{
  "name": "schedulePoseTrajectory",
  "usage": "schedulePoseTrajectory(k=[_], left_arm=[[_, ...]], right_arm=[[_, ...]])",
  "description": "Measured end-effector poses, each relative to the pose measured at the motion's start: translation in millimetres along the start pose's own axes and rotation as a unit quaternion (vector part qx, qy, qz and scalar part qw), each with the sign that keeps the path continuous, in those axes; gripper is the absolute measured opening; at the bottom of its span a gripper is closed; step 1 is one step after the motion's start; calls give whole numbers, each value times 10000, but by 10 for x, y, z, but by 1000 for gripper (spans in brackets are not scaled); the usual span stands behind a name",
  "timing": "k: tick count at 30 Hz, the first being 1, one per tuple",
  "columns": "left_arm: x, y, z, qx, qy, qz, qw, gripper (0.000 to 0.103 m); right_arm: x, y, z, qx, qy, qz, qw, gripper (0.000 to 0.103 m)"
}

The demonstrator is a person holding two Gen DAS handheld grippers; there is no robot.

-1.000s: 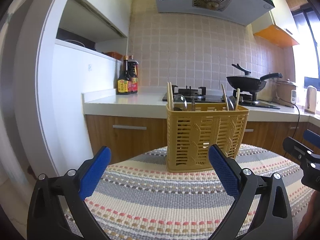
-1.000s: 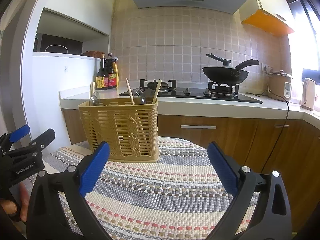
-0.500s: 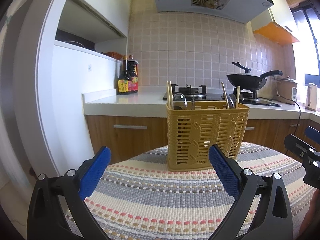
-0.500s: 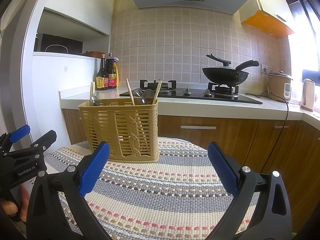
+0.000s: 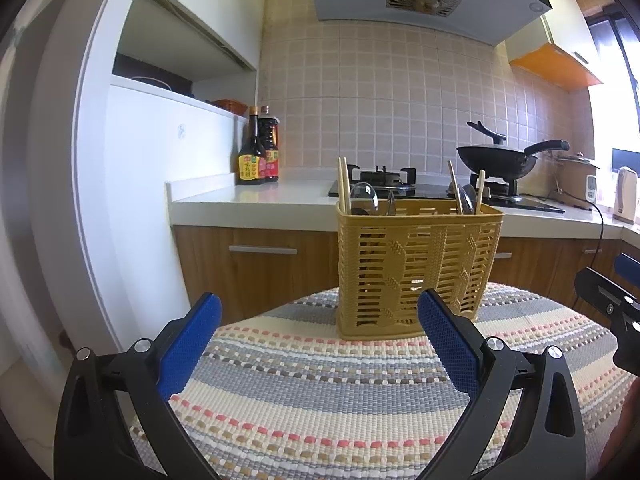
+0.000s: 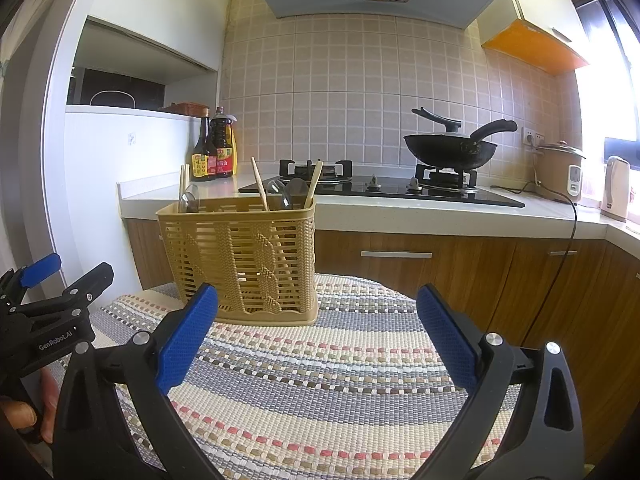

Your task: Organize utensils

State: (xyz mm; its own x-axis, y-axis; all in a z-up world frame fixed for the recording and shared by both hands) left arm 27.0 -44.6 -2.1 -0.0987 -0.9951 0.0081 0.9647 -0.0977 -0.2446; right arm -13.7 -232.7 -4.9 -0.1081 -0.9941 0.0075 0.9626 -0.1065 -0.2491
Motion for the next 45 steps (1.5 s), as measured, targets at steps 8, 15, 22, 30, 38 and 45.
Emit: schedulePoseTrajectory(k=[8, 15, 22, 30, 38, 45], left_arm=[[6, 9, 3, -13, 8, 7, 10000, 95], [8, 10, -1, -5, 14, 8, 10000, 95], [6, 21, -7, -19, 7, 17, 10000, 95], [-12, 25, -14, -30, 19, 31, 10000, 95], [-18, 25, -16, -36, 23, 31, 10000, 95], [-4, 28, -17, -55, 58, 44, 10000, 95]], right_arm=[[-11, -3, 7, -14, -13, 23, 10000, 95], [-14, 0, 2, -40, -18, 34, 10000, 95], [-23, 2, 5, -56, -46, 40, 10000, 95], [-10, 6, 2, -66, -31, 38, 10000, 95], [-2, 15, -2, -76, -16, 37, 10000, 95], [27, 28, -3, -89, 39, 32, 9999, 95]])
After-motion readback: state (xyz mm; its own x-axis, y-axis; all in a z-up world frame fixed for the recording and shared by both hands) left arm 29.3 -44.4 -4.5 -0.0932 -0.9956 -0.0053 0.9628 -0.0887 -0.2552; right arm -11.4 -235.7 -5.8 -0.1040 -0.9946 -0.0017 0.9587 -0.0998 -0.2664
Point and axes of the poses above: each gripper's, at about its wrist camera, not at the fingertips, and y roughly the way its jaws point, x to its right, z to its top, the point moved 1 cm from there along y, roughly the way its jaws point, and after that the axes turned 1 degree about -z, right-handed, at the moved point
